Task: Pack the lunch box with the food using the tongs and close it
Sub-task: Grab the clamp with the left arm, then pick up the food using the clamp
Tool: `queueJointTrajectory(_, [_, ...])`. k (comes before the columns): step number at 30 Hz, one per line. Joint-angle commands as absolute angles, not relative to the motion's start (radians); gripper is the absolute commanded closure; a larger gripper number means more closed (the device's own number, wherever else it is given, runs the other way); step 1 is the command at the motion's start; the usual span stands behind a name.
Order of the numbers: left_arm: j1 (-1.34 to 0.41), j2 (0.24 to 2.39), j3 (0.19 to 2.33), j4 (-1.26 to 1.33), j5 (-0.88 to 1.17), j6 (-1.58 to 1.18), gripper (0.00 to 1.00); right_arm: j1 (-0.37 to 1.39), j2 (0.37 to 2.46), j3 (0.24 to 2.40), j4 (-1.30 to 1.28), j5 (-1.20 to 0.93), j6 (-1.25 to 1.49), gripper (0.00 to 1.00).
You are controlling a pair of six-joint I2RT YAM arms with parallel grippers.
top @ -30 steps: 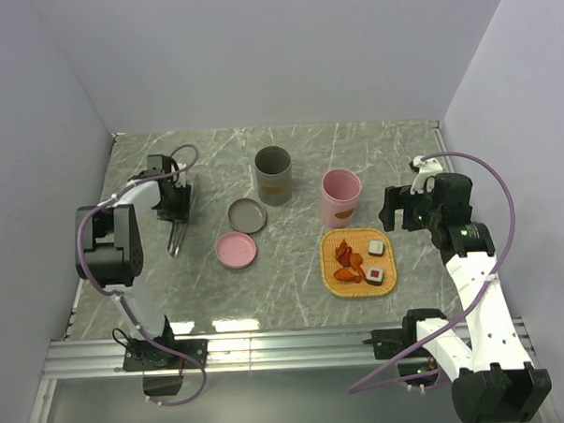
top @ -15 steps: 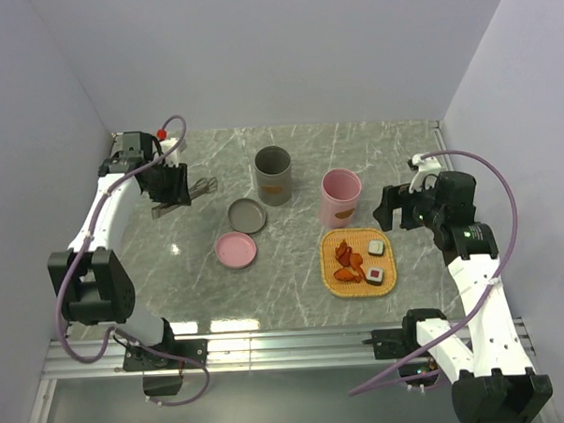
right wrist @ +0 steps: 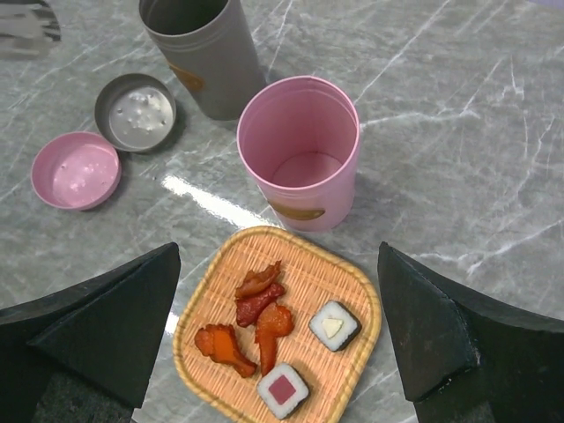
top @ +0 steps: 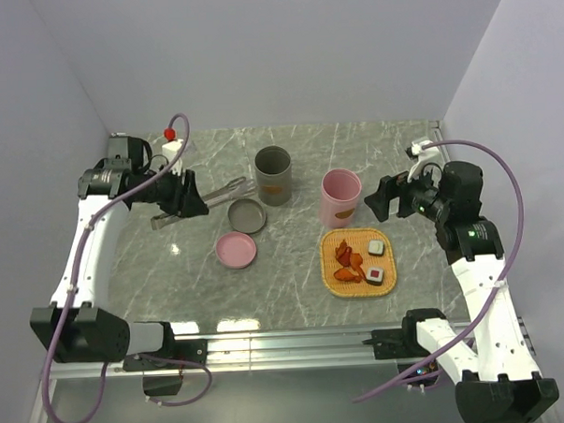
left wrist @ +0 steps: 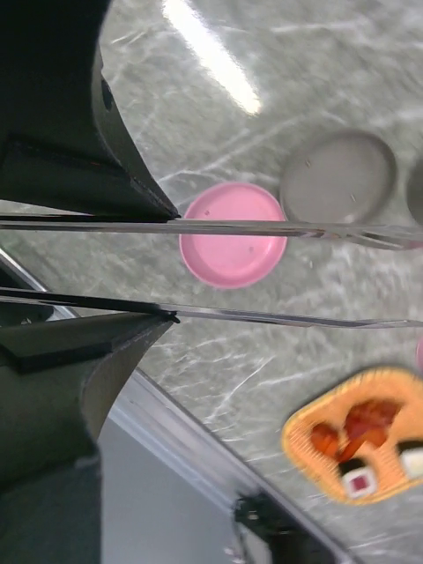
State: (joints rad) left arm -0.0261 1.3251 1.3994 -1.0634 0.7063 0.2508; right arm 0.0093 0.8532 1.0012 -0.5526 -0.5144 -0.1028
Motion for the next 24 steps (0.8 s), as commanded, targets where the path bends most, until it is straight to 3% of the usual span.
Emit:
queueJointTrajectory(1, [-0.066, 1.243, 1.399, -1.095, 0.819, 0.359, 0.50, 0.021, 0.845, 1.040, -0.499, -0.489, -0.109, 0.00])
queueJointTrajectory(9, [-0.192, 1.169, 1.365, -1.140, 0.770, 0.503, 0.47, 0.006, 0.856, 1.089, -0.561, -0.476, -0.091, 0.00])
queueJointTrajectory(14, [-0.342, 1.138, 1.325, -1.020, 0.709, 0.482, 0.46, -0.061, 0.876, 1.126, -0.580, -0.515, -0.069, 0.00])
queueJointTrajectory(18, [-0.529, 1.173, 1.327, -0.936, 0.625, 0.440, 0.45, -0.107, 0.896, 1.169, -0.595, -0.543, -0.045, 0.00])
queueJointTrajectory(24, [-0.661, 1.301, 1.380, -0.850, 0.540, 0.405, 0.45, -0.198, 0.934, 1.233, -0.641, -0.621, -0.006, 0.00])
